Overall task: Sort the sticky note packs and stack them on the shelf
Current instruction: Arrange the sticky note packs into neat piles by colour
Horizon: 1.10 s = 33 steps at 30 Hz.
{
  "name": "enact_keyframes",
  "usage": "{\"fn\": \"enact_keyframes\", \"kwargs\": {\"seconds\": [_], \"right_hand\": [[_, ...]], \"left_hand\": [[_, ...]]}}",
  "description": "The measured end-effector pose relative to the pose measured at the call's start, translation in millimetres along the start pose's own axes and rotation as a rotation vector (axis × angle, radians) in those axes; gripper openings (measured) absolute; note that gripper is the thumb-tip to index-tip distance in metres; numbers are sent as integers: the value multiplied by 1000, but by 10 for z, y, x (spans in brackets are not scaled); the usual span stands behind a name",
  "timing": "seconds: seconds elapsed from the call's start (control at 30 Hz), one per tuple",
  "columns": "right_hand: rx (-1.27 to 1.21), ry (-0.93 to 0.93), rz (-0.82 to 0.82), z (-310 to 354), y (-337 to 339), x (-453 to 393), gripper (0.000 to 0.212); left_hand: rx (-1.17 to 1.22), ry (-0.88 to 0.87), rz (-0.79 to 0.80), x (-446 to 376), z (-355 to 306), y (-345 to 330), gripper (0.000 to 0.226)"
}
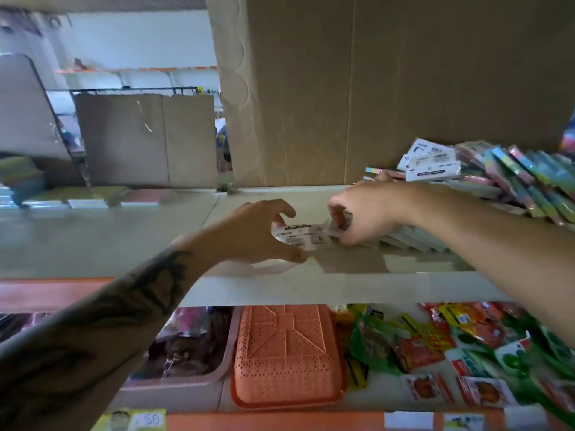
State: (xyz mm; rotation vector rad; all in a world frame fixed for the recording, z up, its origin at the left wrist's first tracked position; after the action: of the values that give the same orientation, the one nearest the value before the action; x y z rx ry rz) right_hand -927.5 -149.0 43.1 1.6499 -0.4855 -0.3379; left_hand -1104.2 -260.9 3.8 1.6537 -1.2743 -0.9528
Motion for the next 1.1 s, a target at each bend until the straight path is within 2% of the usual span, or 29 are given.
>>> {"fn": "enact_keyframes", "kwargs": {"seconds": [0.27,0.57,0.73,0.87,0.97,1.1], "right_hand": [[-109,14,-67,378,73,-214,30],[-298,176,-64,1670,372,-884,31],[-268,209,-42,2474,446,-1447,32],[-275,252,-48,3069,539,-1864,28],[-284,272,-35,3434,586,-2103,27],[-248,272,91,3744,591,-2290,29]], "left_hand": [[76,48,-52,315,597,261,74],[142,112,-147,929,1895,834,63],[141,152,-192,1252,2819,1250,84],[133,204,-174,1458,3502,1489,63],[107,204,-168,1551,3946,1635,59],[96,189,-117,1628,4286,1754,52]]}}
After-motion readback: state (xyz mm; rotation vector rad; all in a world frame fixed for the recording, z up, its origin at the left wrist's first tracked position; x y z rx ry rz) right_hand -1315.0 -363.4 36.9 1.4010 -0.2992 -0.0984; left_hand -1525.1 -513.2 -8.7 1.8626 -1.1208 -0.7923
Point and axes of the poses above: each hand's wrist, its own x-axis away from the middle knuckle, its own y-axis out of the back of the hand, z = x × y, the point moved 2 cm from there along -x, towards the middle knuckle, and after that the axes turned 5 degrees about y, right-handed, at the moved point
